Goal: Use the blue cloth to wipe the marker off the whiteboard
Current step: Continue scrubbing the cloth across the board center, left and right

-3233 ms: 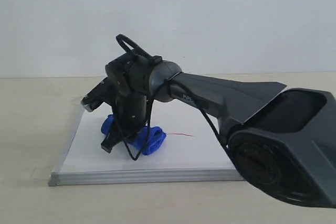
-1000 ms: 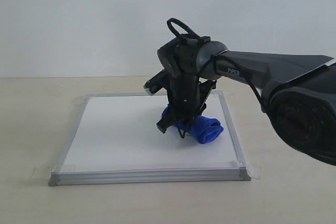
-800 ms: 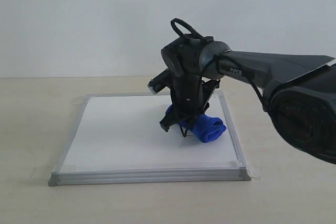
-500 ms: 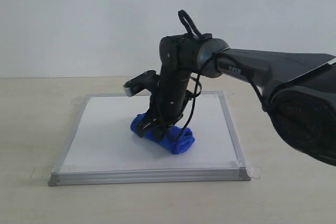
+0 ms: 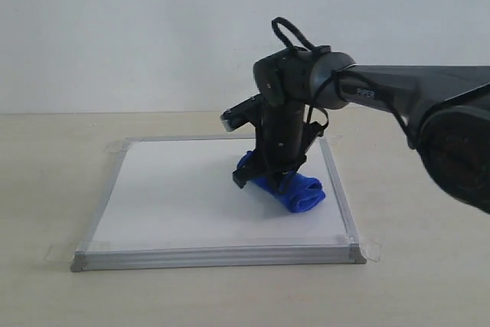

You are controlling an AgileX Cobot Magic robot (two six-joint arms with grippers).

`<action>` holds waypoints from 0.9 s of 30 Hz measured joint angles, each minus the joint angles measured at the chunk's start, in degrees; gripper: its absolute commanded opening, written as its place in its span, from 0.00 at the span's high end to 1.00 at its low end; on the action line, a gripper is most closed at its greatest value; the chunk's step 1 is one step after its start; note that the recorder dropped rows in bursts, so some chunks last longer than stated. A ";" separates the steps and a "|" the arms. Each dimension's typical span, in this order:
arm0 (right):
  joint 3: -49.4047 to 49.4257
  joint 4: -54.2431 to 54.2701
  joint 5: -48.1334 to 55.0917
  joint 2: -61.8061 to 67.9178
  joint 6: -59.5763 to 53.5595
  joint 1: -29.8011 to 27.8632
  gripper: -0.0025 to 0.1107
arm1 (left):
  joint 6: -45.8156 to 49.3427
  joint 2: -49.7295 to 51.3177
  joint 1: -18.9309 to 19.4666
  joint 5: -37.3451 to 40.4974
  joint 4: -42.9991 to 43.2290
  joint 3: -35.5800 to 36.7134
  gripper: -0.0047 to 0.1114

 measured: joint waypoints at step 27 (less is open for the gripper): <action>5.85 -1.50 -5.00 -4.10 0.15 6.54 0.98 | 0.00 0.00 0.00 0.00 0.00 0.00 0.93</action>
